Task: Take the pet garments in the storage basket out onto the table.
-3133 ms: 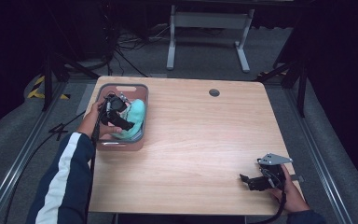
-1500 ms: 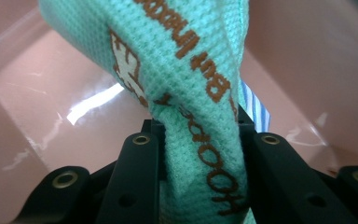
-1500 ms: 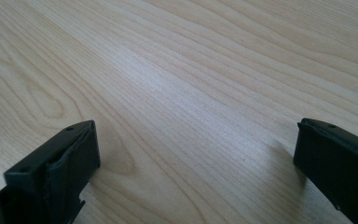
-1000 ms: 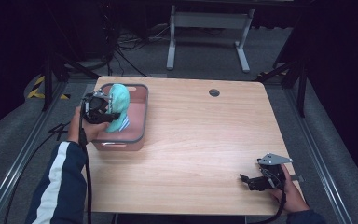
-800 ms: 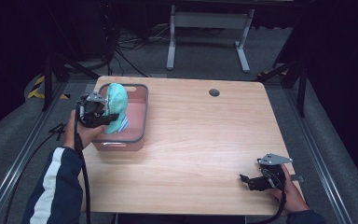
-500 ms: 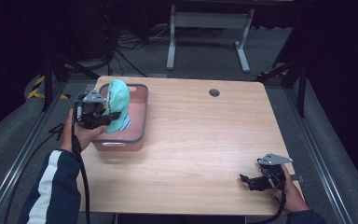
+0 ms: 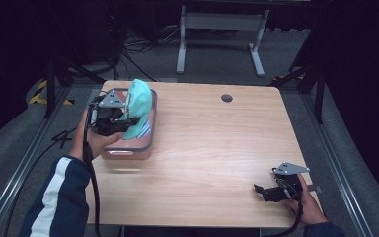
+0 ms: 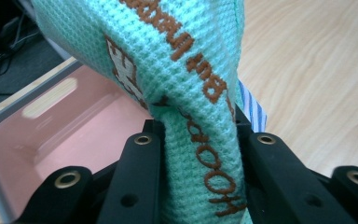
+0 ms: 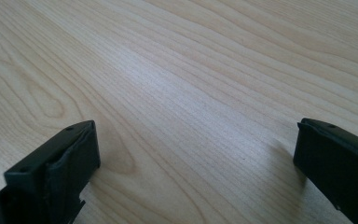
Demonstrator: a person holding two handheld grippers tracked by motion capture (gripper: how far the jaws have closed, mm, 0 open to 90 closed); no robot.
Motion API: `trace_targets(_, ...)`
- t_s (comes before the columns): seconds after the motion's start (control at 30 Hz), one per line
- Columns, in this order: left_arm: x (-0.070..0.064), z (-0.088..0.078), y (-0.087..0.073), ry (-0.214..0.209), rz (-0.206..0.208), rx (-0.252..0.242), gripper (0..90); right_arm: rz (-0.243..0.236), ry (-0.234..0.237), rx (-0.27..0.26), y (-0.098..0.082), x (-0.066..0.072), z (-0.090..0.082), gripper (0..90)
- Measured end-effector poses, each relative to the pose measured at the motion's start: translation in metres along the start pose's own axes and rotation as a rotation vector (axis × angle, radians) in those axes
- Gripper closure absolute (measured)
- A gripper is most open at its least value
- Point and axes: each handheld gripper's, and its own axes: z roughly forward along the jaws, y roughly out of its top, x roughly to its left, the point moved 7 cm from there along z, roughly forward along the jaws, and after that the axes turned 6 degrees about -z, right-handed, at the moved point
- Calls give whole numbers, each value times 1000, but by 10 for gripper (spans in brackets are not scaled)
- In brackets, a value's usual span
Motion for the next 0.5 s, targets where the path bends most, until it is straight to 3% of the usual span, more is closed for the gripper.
trace_targets(0.27, -26, 13, 11, -43, 63, 33, 738, 0, 0, 0, 0, 0, 0, 4)
trace_targets(0.5, -54, 42, 17, -102, 119, 71, 738, 0, 0, 0, 0, 0, 0, 4)
